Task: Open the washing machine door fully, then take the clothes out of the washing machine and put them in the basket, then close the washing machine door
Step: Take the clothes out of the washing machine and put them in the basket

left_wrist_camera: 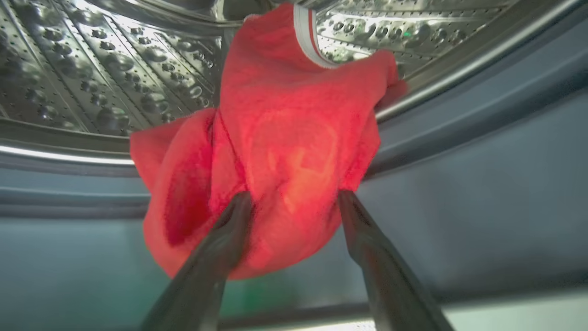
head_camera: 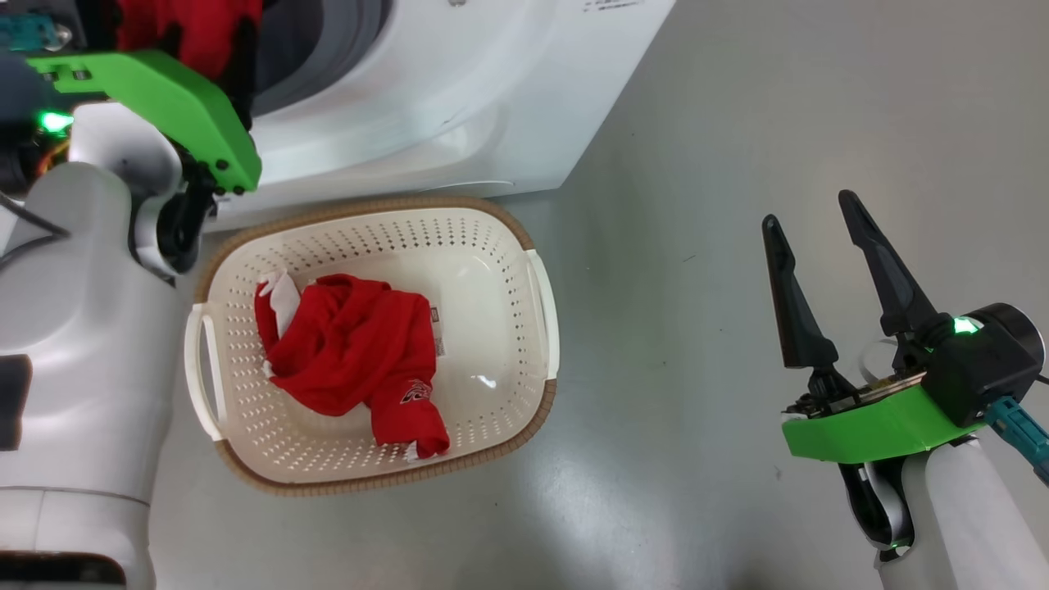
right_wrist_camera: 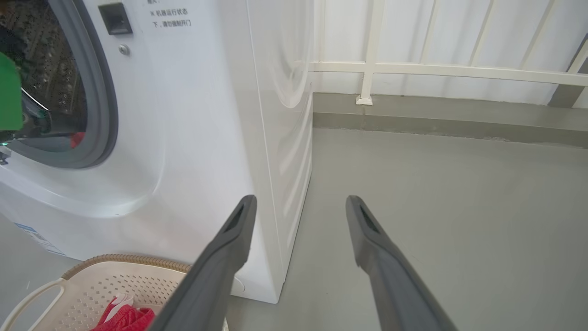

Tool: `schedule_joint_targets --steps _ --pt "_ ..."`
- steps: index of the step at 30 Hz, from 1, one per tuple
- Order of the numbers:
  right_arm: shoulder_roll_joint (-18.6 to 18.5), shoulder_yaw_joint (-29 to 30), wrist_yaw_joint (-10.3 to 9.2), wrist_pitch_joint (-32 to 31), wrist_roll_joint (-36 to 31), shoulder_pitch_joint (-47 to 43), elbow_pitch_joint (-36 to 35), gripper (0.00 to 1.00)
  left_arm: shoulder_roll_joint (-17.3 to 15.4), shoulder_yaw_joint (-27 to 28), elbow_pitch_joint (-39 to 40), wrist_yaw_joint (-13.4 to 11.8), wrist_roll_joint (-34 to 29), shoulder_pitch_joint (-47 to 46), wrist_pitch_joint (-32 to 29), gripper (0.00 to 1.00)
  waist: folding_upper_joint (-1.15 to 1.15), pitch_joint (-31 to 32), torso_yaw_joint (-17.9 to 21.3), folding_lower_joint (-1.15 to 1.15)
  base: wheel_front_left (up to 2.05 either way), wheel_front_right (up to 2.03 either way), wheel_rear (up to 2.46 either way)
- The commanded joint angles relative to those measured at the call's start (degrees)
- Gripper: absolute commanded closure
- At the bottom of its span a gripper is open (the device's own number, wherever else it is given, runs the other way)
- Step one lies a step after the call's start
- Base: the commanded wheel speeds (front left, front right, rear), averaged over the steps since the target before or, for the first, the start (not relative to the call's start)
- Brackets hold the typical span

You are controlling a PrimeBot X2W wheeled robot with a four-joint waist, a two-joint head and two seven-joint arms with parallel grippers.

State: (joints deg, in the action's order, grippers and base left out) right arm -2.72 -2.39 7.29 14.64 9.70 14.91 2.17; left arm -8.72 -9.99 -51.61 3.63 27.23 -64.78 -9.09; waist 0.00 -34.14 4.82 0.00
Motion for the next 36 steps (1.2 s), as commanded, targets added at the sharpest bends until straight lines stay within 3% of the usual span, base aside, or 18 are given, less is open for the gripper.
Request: schedule_joint_targets --steps 1,2,3,4,13,22,27,36 --pt "-0.2 -1.4 0.2 0.4 0.3 0.0 -1.0 0.0 -2.7 0.5 0.7 0.4 0.5 -0.9 -0.7 0.04 0.0 0.2 0.3 0.0 0.0 0.0 0.0" --pt "-0.2 -1.4 0.2 0.4 0.4 0.0 -1.0 0.0 -2.8 0.2 0.5 0.6 0.4 -1.0 -1.0 0.48 0.0 0.2 0.4 0.0 0.0 0.0 0.0" --pt "-0.2 -1.5 0.2 0.4 0.5 0.0 -1.0 0.0 -3.0 0.1 0.4 0.7 0.4 -1.1 -1.0 0.65 0.0 0.2 0.5 0.0 0.0 0.0 0.0" --pt "-0.2 -1.5 0.2 0.4 0.6 0.0 -0.9 0.0 -3.1 0.0 0.3 0.7 0.3 -1.2 -0.9 1.0 0.0 0.2 0.5 0.0 0.0 0.0 0.0" --pt "-0.2 -1.7 0.2 0.4 1.3 0.2 -1.0 0.0 -4.7 -1.7 1.0 -0.4 -2.2 -1.8 3.5 1.0 0.0 -0.2 0.7 0.0 0.0 0.0 0.0" --pt "-0.2 -1.1 0.2 0.4 1.5 0.4 -0.8 0.0 -5.7 -2.6 3.3 -1.1 -3.8 0.8 12.1 1.0 0.0 0.5 -0.2 0.0 0.0 0.0 0.0" --pt "-0.2 -1.3 0.2 0.4 1.2 0.3 -0.8 0.0 -6.3 -3.8 7.1 -0.9 -5.2 3.7 16.9 1.0 0.0 1.7 -1.0 0.0 0.0 0.0 0.0" --pt "-0.2 -1.4 0.2 0.4 1.2 -0.4 -0.3 0.0 -6.7 -3.9 17.2 -3.9 -6.4 12.1 22.6 1.0 0.0 5.2 -2.4 0.0 0.0 0.0 0.0"
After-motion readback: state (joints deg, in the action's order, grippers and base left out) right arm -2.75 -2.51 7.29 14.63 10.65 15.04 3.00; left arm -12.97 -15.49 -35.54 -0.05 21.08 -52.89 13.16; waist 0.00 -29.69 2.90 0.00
